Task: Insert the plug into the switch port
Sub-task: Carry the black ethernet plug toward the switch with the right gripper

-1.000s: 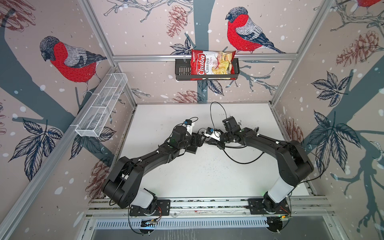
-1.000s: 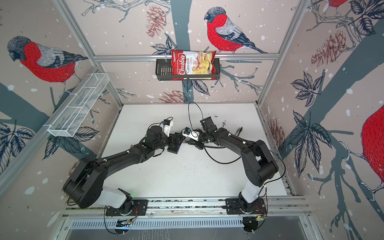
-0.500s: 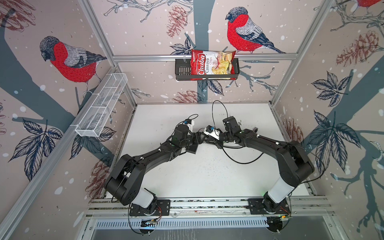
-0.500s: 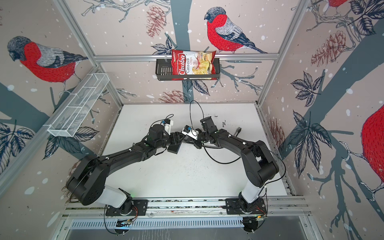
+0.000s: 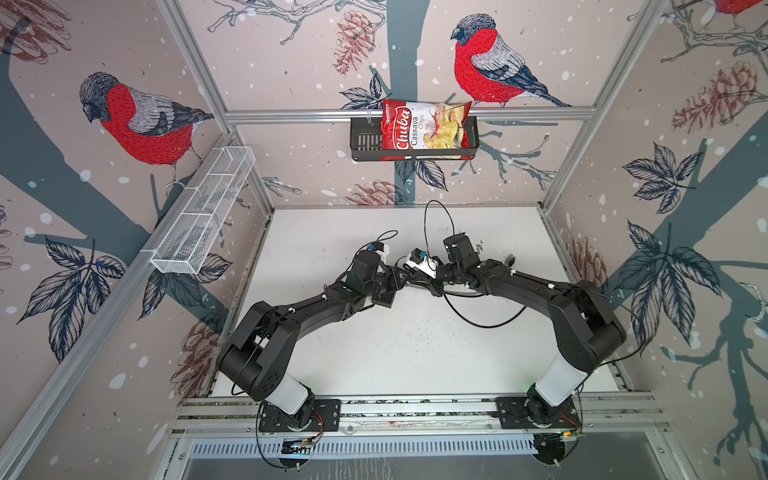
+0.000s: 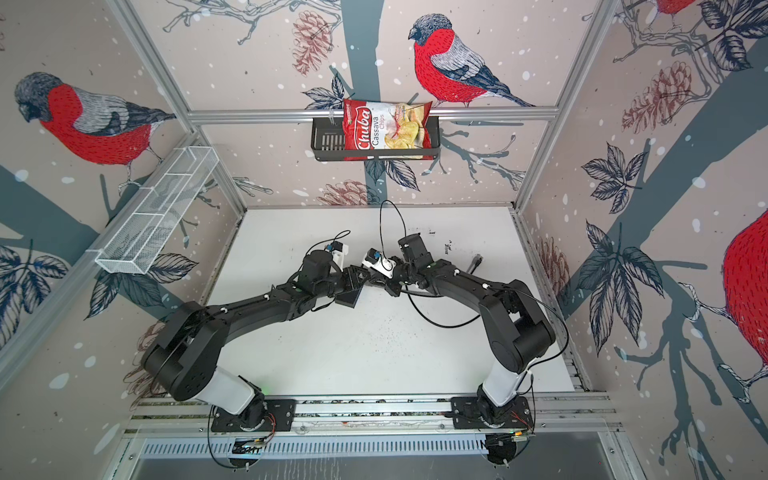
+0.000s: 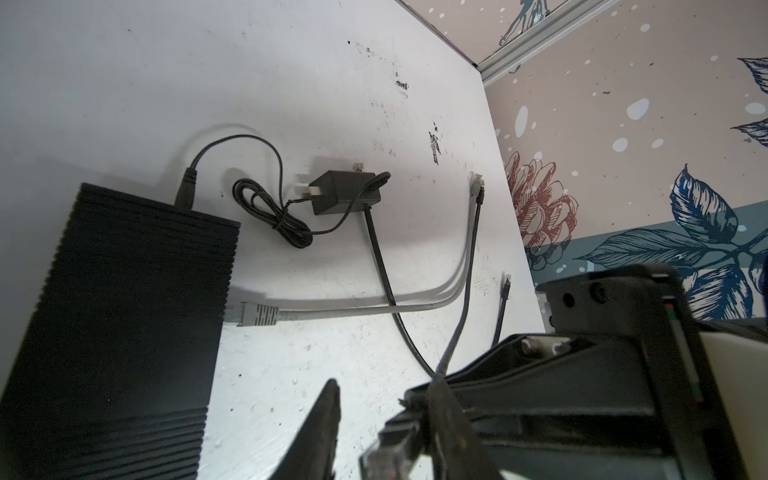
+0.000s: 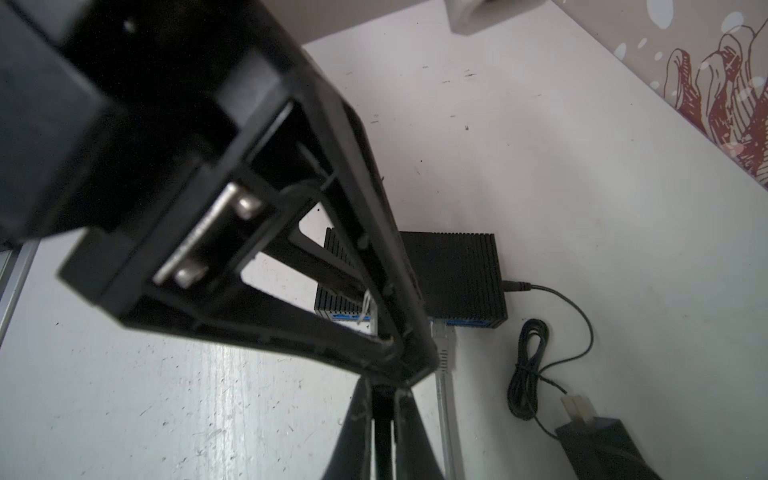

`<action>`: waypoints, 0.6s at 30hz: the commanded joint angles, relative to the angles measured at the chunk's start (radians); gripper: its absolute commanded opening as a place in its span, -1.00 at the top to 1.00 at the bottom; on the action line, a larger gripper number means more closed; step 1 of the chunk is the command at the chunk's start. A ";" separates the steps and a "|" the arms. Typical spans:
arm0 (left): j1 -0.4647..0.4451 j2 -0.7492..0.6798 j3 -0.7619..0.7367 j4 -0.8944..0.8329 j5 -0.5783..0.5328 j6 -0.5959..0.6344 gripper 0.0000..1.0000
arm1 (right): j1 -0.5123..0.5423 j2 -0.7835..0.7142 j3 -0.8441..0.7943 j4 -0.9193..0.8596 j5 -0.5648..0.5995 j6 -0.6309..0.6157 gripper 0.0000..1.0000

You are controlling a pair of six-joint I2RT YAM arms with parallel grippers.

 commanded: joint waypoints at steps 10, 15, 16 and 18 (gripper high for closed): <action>-0.002 0.014 0.012 0.028 -0.006 -0.001 0.65 | 0.010 0.010 0.002 0.048 0.003 0.023 0.95; -0.002 0.013 0.014 0.019 -0.015 0.001 0.75 | 0.010 0.019 0.002 0.053 0.008 0.028 0.93; -0.002 0.011 0.016 0.015 -0.017 0.002 0.76 | 0.010 0.021 0.000 0.052 0.009 0.029 0.92; -0.002 0.007 0.016 0.007 -0.026 0.004 0.77 | 0.008 0.018 -0.004 0.053 0.023 0.031 0.89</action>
